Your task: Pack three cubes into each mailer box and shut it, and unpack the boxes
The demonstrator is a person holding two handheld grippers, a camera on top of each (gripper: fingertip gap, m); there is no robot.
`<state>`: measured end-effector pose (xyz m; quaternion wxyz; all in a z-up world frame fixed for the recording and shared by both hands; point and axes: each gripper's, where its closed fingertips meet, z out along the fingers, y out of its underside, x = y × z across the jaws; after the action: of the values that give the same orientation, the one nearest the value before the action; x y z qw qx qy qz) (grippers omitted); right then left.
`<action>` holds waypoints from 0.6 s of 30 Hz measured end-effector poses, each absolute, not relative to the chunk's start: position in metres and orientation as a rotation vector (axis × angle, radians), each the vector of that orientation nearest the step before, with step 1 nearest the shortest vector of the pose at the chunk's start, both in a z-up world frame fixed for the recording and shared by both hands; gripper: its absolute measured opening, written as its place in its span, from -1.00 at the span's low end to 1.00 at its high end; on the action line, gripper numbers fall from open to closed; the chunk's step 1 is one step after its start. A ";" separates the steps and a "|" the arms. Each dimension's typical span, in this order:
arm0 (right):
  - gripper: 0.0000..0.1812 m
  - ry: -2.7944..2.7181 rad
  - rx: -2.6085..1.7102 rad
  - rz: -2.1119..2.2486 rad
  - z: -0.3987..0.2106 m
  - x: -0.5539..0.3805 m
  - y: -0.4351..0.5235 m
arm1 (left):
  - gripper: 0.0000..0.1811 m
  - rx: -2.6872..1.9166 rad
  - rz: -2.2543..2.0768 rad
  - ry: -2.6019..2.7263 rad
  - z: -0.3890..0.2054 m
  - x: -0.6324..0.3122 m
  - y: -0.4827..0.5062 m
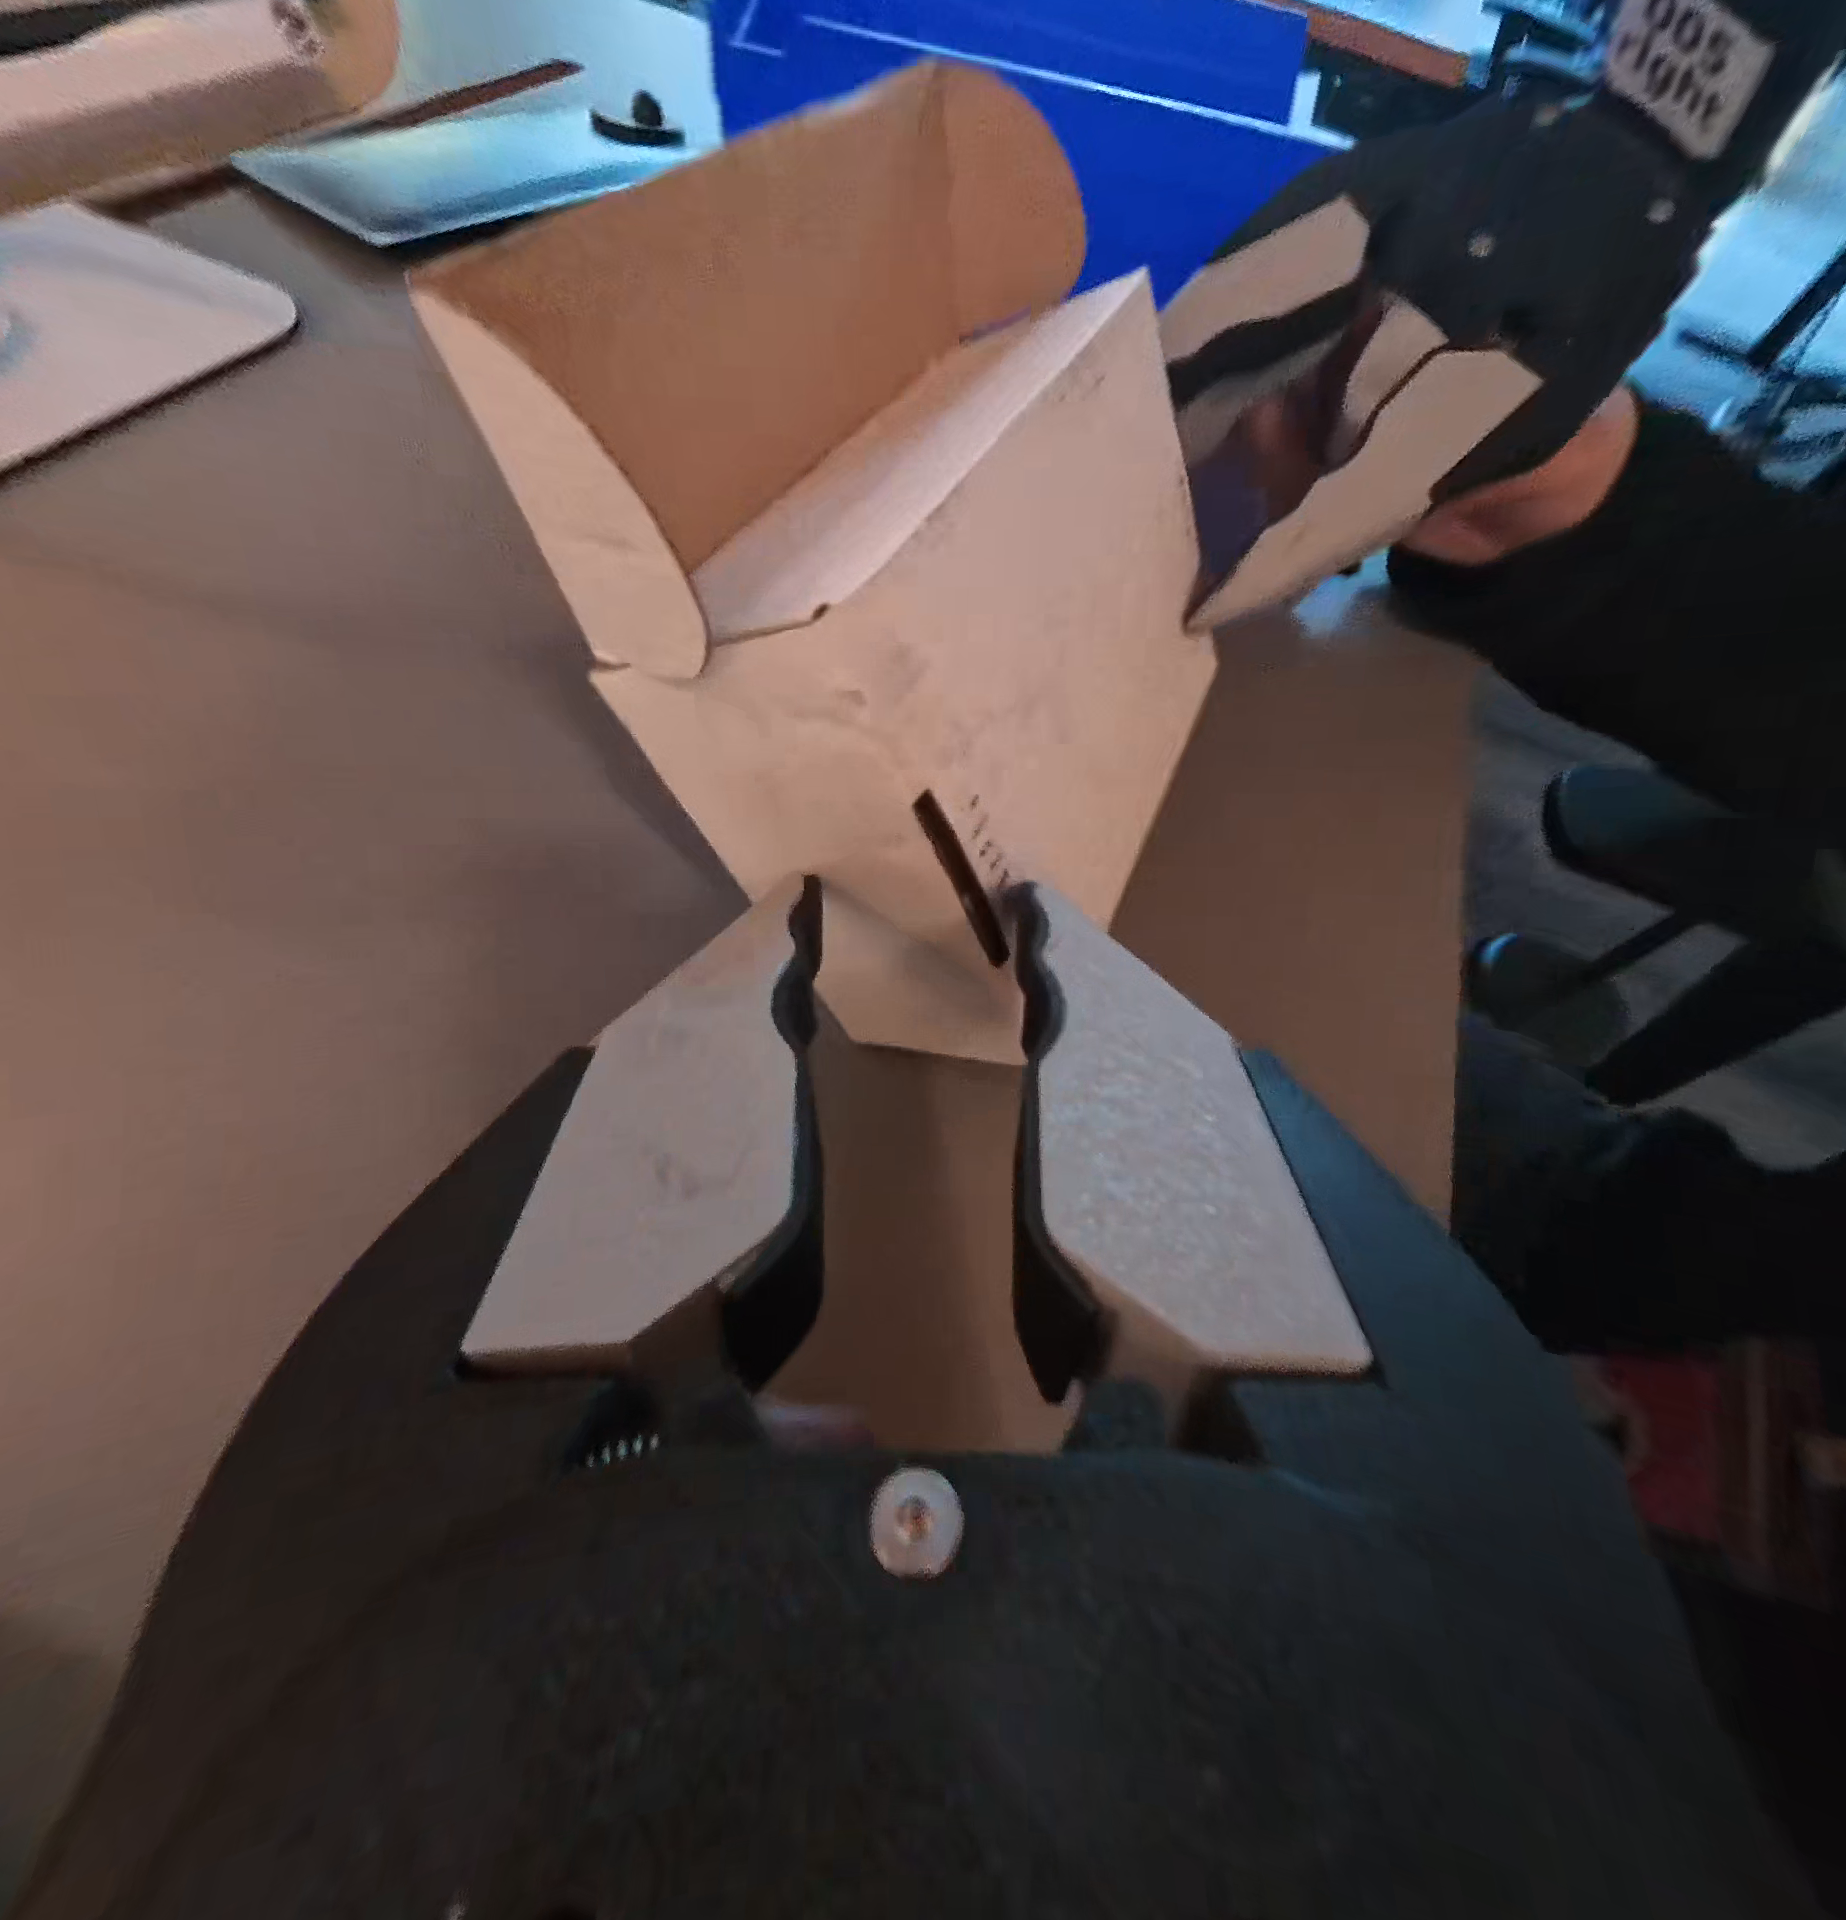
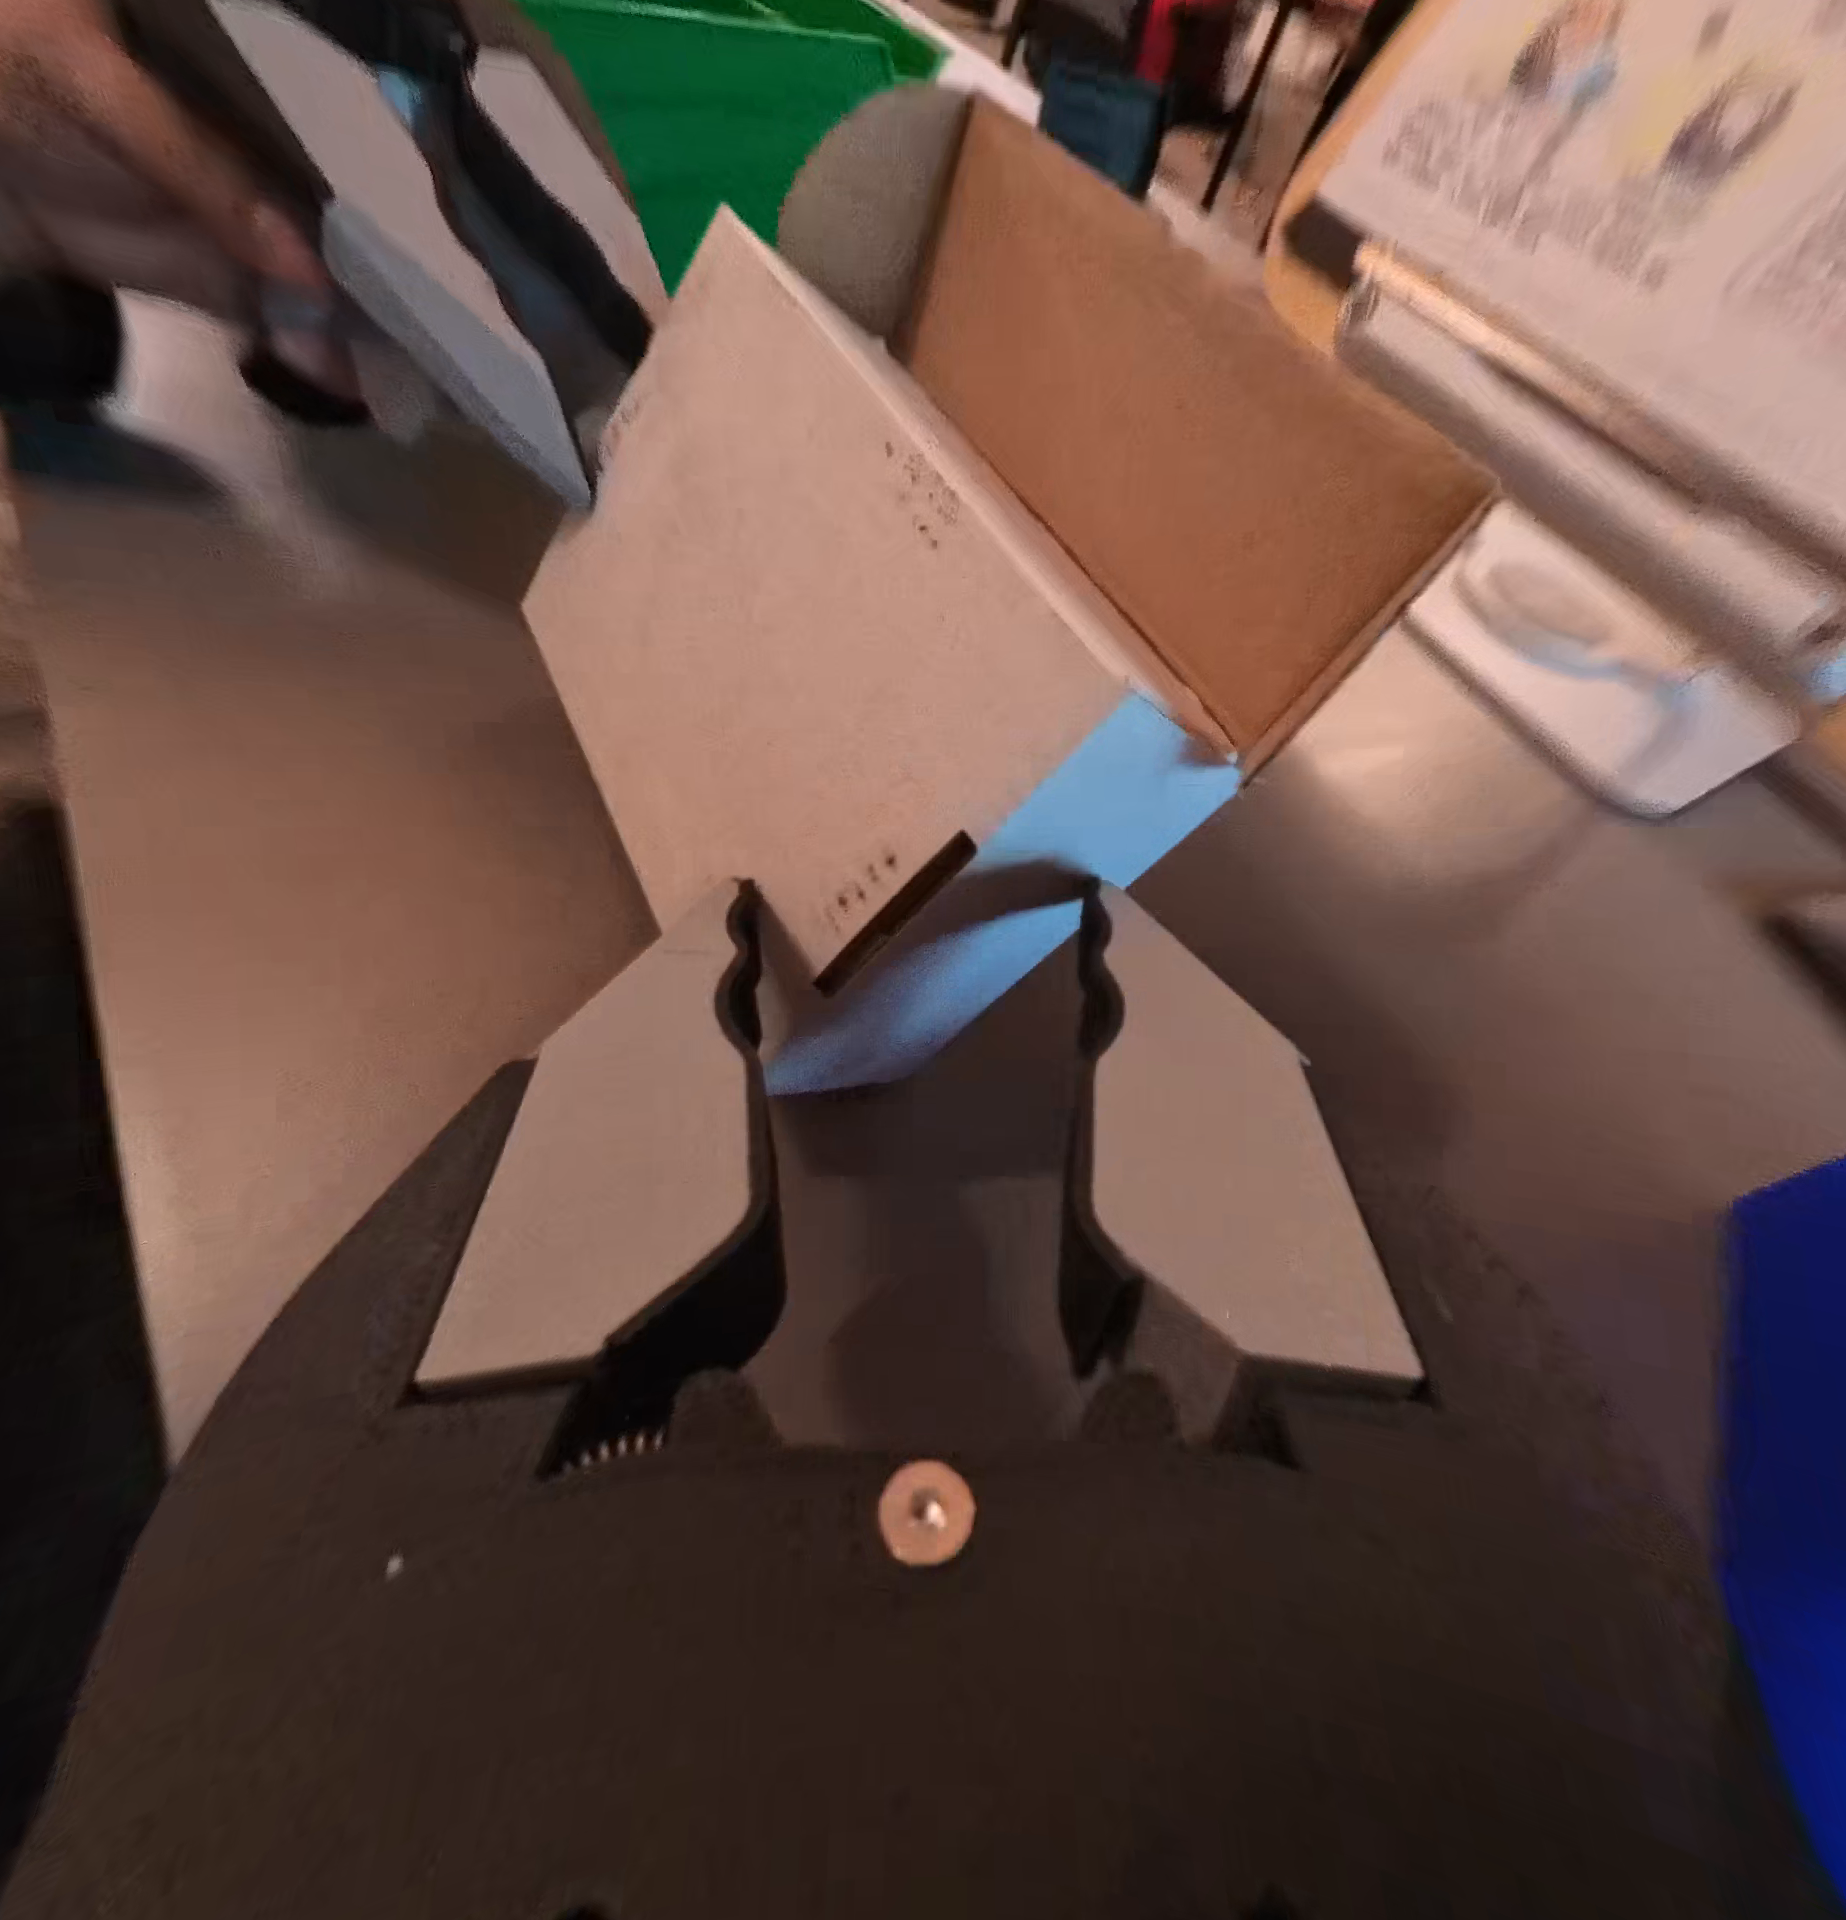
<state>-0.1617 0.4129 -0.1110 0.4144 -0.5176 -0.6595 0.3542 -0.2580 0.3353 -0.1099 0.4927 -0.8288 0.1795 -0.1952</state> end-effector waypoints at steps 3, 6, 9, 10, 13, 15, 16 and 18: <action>-0.41 -1.687 -1.124 0.690 -0.113 -0.151 0.398 | -0.67 -2.047 -0.394 0.545 -0.124 -0.247 0.312; -0.46 -1.711 -1.151 0.739 -0.112 -0.140 0.382 | -0.51 -2.111 -0.464 0.565 -0.136 -0.234 0.293; -0.38 -1.712 -1.164 0.875 -0.103 -0.134 0.373 | -0.35 -2.107 -0.552 0.545 -0.134 -0.228 0.285; -0.41 -1.712 -1.154 0.921 -0.099 -0.133 0.371 | -0.32 -2.103 -0.558 0.533 -0.132 -0.229 0.285; -0.43 -1.713 -1.167 1.015 -0.093 -0.134 0.371 | -0.42 -2.068 -0.574 0.522 -0.123 -0.232 0.287; -0.42 -1.716 -1.197 1.058 -0.094 -0.137 0.373 | -0.48 -2.065 -0.588 0.510 -0.122 -0.234 0.291; -0.42 -1.711 -1.212 1.073 -0.094 -0.137 0.374 | -0.48 -2.067 -0.599 0.498 -0.123 -0.235 0.293; -0.40 -1.710 -1.230 1.098 -0.093 -0.136 0.375 | -0.46 -2.069 -0.662 0.465 -0.123 -0.234 0.294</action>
<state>-0.1360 0.3750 -0.0925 0.3738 -0.4802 -0.6677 0.4287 -0.2337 0.2943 -0.1230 0.4441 -0.8344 0.1878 -0.2670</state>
